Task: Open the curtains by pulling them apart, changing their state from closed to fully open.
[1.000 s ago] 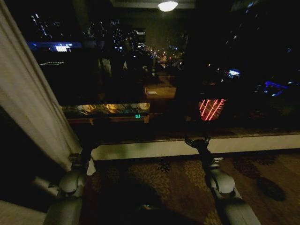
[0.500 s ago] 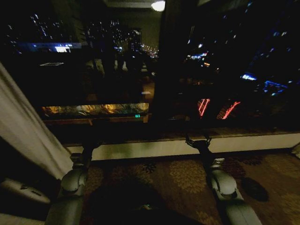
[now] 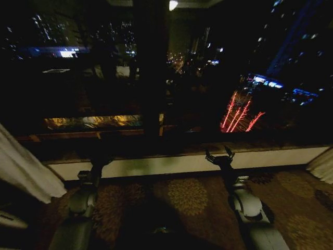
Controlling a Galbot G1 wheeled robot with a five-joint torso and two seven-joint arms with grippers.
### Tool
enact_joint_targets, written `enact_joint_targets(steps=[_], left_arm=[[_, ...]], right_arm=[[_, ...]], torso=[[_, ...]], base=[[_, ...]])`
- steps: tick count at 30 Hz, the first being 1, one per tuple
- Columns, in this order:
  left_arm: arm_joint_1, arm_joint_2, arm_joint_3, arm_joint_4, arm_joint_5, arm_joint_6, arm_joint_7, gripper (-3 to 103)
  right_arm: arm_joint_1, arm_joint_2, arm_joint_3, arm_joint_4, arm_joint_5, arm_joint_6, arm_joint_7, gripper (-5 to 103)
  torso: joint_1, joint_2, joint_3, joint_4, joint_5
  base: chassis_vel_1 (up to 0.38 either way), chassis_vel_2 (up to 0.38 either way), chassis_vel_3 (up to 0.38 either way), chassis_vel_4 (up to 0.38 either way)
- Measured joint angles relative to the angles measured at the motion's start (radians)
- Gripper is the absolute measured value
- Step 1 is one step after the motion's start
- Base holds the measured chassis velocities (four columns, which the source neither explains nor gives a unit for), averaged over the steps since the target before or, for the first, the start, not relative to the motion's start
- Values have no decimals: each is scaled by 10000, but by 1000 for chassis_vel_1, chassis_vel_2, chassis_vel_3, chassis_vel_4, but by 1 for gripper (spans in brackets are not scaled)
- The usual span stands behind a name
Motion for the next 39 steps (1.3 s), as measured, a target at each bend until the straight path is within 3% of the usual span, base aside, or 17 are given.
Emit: enact_joint_targets(steps=[3,6,10,39], left_arm=[[5,5,0,10,-3,-5,1,100],[12,3,-1,28,-5,-6,1,100],[12,-10,-6,28,-4,-12,2,100],[3,-44,-64,-18,-21,-11,-21,100]], right_arm=[[-31,8,1,-6,-1,0,0,100],[-52,9,2,-22,-2,0,-2,100],[-49,6,2,-33,-2,5,-5,100],[-62,12,-4,-60,13,58,-6,100]], torso=[[0,0,0,-2,10],[0,-1,0,1,-14],[0,-1,0,1,2],[1,0,0,1,-6]], base=[[-270,-281,289,289],[-277,-277,265,275],[-235,-231,249,238],[-230,-235,233,232]])
